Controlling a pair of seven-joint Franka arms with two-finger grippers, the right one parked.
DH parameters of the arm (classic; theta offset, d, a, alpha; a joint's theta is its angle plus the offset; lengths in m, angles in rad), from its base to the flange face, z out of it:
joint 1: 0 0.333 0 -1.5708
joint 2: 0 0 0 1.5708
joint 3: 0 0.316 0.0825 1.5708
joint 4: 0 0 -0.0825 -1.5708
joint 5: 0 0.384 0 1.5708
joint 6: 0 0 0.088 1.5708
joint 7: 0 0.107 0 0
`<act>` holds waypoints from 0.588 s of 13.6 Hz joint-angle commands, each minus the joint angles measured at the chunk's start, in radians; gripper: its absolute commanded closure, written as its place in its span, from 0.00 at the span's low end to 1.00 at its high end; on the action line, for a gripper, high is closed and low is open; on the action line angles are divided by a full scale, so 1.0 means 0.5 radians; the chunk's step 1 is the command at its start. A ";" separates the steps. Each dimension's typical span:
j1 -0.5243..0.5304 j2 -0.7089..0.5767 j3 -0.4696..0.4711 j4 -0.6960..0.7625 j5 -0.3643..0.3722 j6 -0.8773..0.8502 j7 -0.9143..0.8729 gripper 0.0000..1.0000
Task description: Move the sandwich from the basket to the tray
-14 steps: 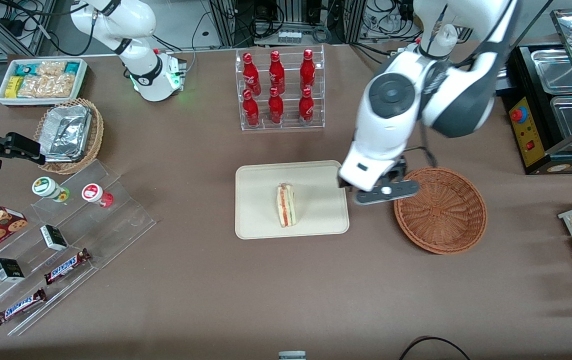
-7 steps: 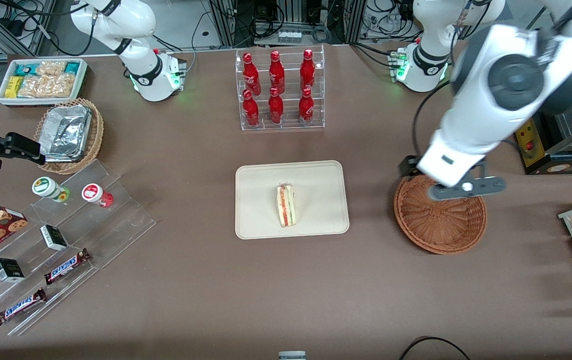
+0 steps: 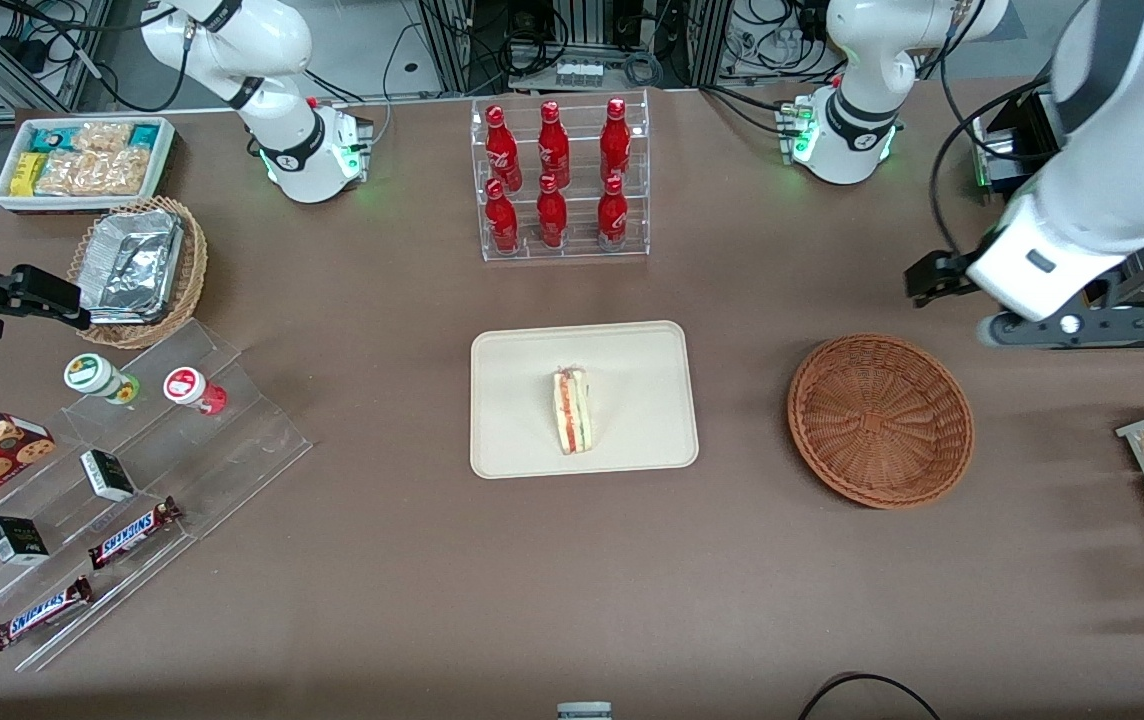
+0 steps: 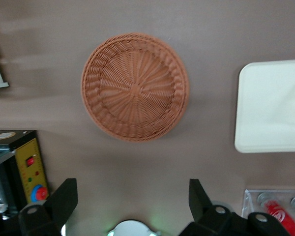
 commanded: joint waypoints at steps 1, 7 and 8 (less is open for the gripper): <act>-0.025 -0.114 0.167 -0.058 -0.051 -0.067 0.227 0.00; -0.227 -0.206 0.551 -0.095 -0.115 -0.125 0.534 0.00; -0.230 -0.261 0.551 -0.156 -0.109 -0.092 0.534 0.00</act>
